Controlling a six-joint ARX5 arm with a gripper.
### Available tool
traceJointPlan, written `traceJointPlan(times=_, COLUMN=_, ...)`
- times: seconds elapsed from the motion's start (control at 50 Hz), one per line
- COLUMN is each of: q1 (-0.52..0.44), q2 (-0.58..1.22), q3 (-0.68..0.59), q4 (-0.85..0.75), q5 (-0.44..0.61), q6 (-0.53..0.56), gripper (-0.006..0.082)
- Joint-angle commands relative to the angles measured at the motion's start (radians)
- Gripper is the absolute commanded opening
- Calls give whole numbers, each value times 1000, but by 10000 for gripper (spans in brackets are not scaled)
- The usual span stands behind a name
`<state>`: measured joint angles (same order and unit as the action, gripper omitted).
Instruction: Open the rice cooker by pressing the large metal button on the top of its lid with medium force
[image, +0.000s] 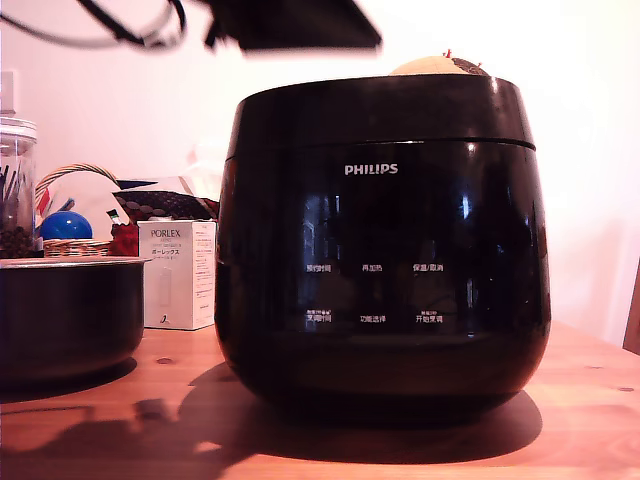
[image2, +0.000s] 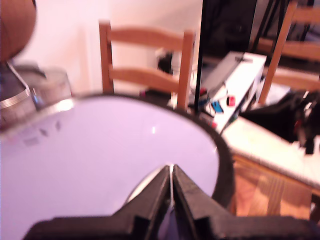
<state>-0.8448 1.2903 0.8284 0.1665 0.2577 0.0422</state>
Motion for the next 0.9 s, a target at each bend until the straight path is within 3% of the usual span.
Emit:
traceJointPlan(times=0.0, q1=-7, q2=16, q3=18, q4=5, q5=-11, q6=20, gripper=-21)
traceJointPlan(times=0.88, q1=-9, q2=87, q3=18, q4=-182, q5=-68, q6=121, gripper=-21)
